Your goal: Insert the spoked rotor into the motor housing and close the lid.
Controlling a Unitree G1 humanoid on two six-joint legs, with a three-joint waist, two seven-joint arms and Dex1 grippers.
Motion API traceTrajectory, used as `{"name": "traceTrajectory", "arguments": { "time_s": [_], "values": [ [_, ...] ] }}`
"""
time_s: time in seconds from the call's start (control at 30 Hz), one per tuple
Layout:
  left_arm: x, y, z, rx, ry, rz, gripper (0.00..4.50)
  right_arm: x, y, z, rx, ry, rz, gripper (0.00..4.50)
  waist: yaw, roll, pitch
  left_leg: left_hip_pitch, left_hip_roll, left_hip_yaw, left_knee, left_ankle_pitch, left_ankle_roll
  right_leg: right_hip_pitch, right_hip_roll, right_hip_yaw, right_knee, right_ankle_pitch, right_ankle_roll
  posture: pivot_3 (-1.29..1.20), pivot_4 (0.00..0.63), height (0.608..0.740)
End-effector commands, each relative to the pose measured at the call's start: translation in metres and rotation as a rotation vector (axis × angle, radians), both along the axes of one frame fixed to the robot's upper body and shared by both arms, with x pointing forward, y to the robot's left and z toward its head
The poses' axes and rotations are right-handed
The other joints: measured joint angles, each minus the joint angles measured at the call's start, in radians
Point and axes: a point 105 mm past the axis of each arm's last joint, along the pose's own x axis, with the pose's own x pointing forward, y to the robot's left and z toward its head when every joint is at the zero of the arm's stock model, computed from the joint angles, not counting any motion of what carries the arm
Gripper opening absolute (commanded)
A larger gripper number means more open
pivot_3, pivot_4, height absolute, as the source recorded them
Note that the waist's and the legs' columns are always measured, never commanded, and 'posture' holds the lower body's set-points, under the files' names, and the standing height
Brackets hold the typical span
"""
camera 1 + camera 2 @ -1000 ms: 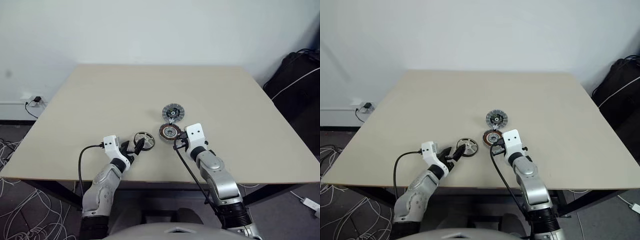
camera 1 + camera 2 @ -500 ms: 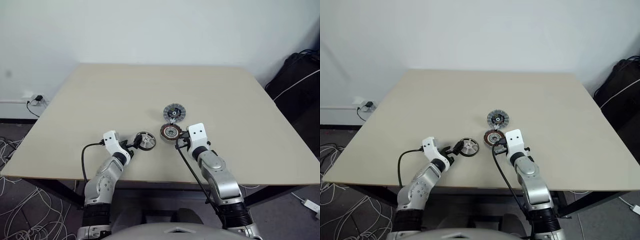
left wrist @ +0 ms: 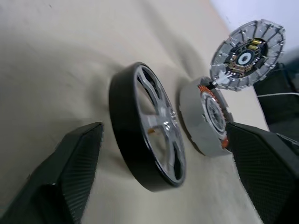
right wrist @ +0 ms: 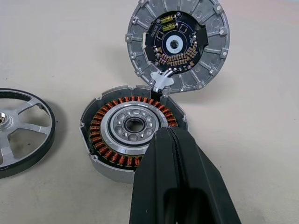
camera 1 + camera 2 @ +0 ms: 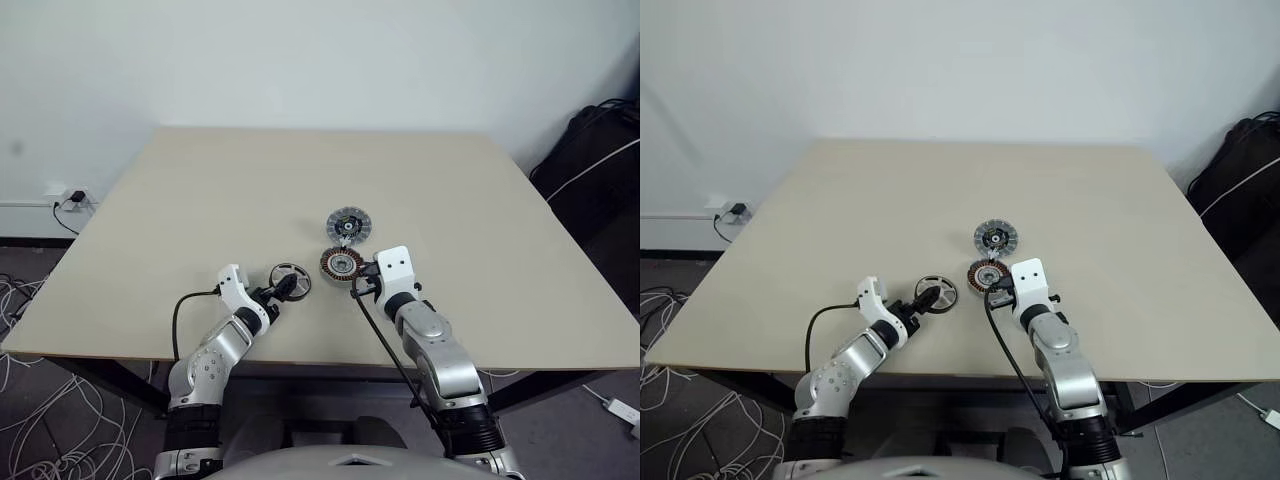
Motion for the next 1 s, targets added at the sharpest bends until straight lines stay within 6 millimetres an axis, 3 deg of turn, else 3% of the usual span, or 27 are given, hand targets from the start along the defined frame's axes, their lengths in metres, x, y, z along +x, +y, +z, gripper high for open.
{"name": "traceTrajectory", "arguments": {
  "time_s": [0.03,0.27,0.3,0.43,0.53,0.67,0.8,1.0],
  "values": [
    [0.007,-0.012,0.020,-0.085,-0.051,0.006,2.91,0.006,-0.001,0.018,0.018,-0.068,-0.009,0.00,0.000,0.000,0.000,0.000,0.000,0.000,0.000,0.000,0.000,0.000,0.000,0.000,0.000,0.000,0.000,0.00,0.000,0.740],
    [0.009,-0.006,0.016,-0.097,-0.032,0.049,0.59,0.005,-0.003,0.017,0.016,-0.066,-0.017,0.00,0.000,-0.001,-0.001,0.000,0.000,0.000,0.000,0.000,0.000,0.000,0.000,0.000,0.000,0.000,0.000,0.00,0.000,0.740],
    [0.009,-0.005,0.015,-0.099,-0.029,0.061,0.48,0.005,-0.004,0.017,0.016,-0.066,-0.018,0.00,-0.001,0.000,-0.001,0.000,0.000,0.000,0.000,0.000,0.000,0.000,0.000,0.000,0.000,0.000,0.000,0.00,0.000,0.740],
    [0.016,0.006,0.021,-0.111,-0.080,0.149,0.45,0.005,-0.005,0.017,0.013,-0.064,-0.020,0.00,-0.003,-0.001,-0.001,0.001,0.000,0.000,0.000,0.001,-0.001,0.000,0.000,0.000,0.000,0.000,0.000,0.00,0.000,0.740],
    [0.022,0.018,0.045,-0.182,-0.212,0.244,0.45,0.004,-0.007,0.017,0.012,-0.064,-0.027,0.00,-0.002,-0.001,-0.001,0.001,0.001,0.000,0.000,0.001,-0.002,0.000,0.001,0.000,0.001,-0.001,-0.001,0.00,0.000,0.740],
    [0.023,0.015,0.072,-0.347,-0.324,0.242,0.45,0.002,-0.010,0.019,0.014,-0.068,-0.031,0.00,0.006,-0.002,0.000,-0.001,0.001,0.000,0.000,0.001,-0.001,0.000,0.000,0.000,0.000,-0.002,-0.004,0.00,0.000,0.740],
    [0.021,-0.008,0.093,-0.550,-0.368,0.164,0.45,0.000,-0.013,0.019,0.013,-0.068,-0.036,0.00,0.006,-0.002,0.000,-0.001,0.000,0.000,0.001,0.000,0.000,0.000,0.000,0.000,-0.002,-0.002,-0.004,0.00,0.000,0.740],
    [0.022,-0.051,0.087,-0.636,-0.270,0.029,0.45,-0.005,-0.022,0.020,0.003,-0.071,-0.069,0.00,0.006,-0.002,0.000,-0.001,0.000,0.000,0.001,0.000,0.000,0.000,0.000,0.000,-0.001,-0.002,-0.004,0.00,0.000,0.740]
  ]
}}
